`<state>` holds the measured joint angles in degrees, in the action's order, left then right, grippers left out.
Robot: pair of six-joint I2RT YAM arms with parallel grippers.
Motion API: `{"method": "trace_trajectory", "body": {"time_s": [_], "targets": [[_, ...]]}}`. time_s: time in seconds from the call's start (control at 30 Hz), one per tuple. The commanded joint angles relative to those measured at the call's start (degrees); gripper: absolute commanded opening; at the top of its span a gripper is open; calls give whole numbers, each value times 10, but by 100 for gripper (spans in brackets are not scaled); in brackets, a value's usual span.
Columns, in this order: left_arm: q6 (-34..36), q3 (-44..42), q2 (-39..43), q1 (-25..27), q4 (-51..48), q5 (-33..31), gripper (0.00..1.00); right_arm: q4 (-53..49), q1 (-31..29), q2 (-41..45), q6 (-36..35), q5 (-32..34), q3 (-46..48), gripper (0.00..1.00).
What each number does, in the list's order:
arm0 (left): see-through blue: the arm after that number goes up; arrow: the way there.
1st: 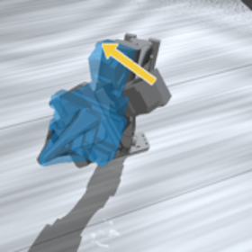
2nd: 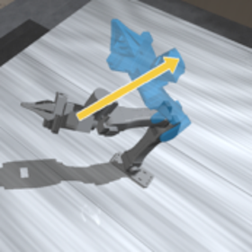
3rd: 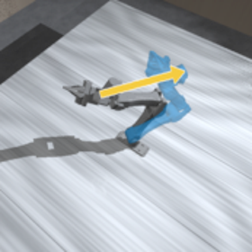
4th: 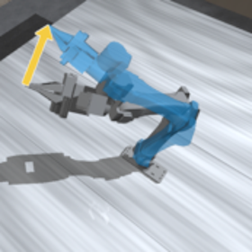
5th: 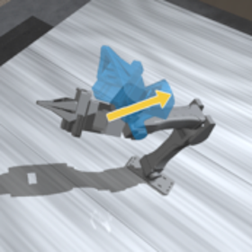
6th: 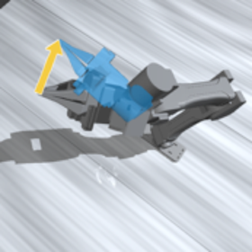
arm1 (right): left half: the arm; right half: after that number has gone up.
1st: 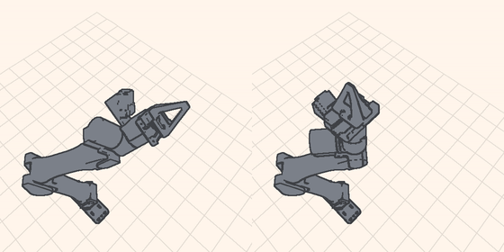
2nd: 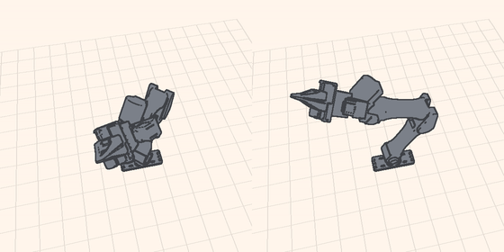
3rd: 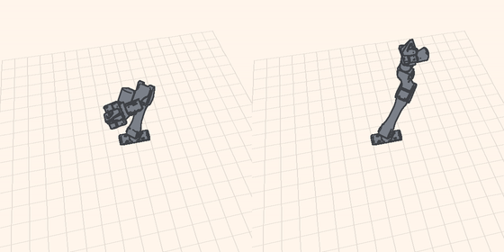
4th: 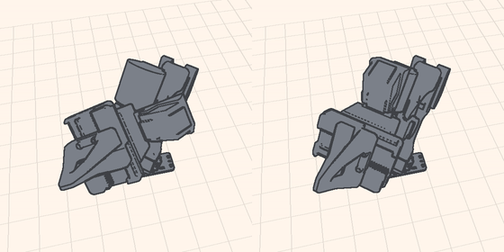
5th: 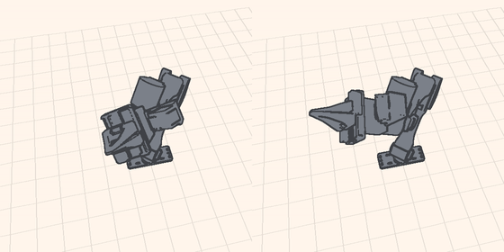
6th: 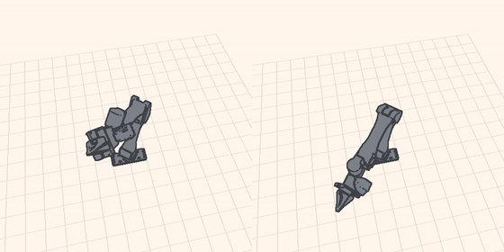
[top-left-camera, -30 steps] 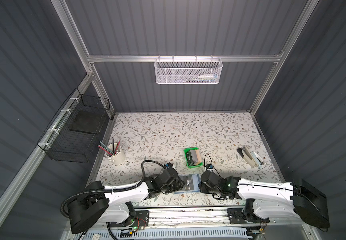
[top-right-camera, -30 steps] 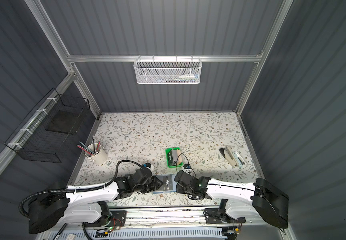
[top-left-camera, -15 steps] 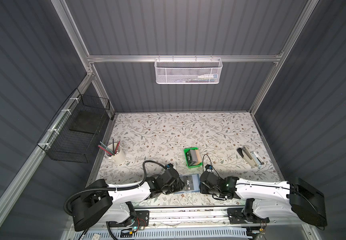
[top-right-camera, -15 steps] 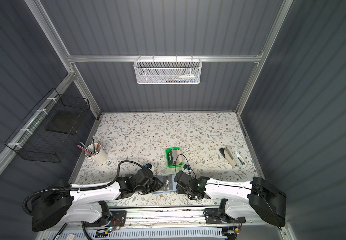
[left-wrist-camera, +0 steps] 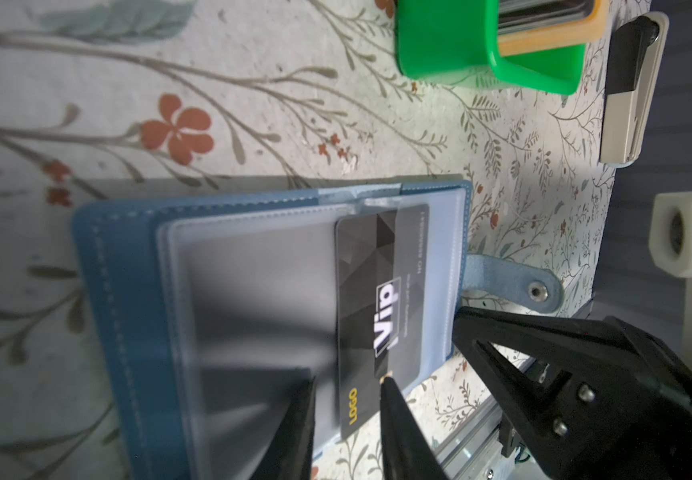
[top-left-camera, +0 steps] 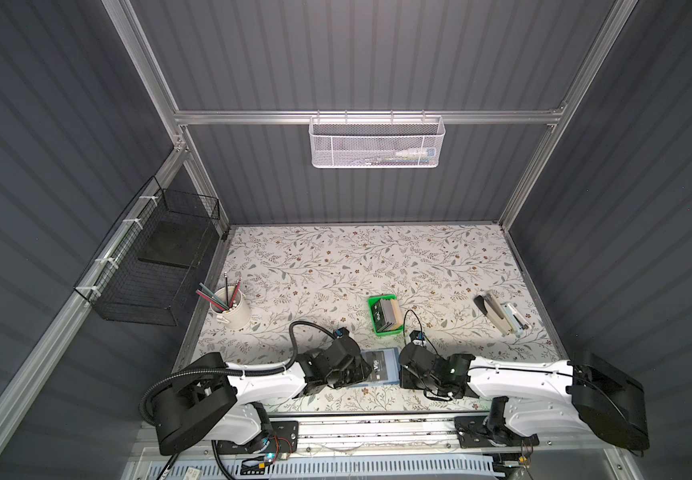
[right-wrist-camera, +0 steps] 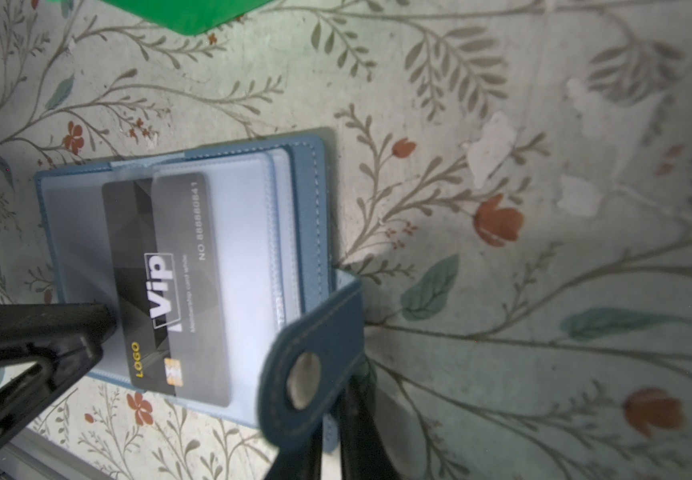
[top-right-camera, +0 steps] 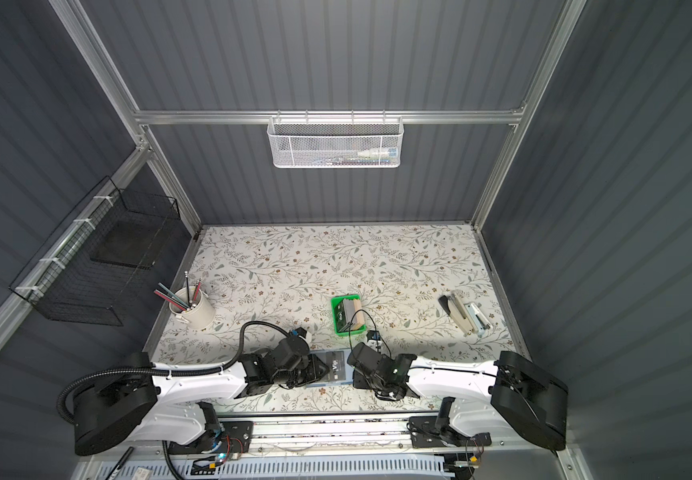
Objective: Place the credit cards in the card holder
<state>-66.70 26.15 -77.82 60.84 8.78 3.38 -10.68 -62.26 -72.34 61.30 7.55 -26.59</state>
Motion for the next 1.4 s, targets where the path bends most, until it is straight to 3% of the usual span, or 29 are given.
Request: {"method": "trace_trajectory", "body": {"time_s": [0.0, 1.37], "targets": [[-10, -1, -13, 3, 13, 8, 29, -6, -2, -4, -1, 1, 11, 11], [-4, 35, -75, 9, 79, 32, 20, -2, -2, -2, 8, 2, 19, 7]]}}
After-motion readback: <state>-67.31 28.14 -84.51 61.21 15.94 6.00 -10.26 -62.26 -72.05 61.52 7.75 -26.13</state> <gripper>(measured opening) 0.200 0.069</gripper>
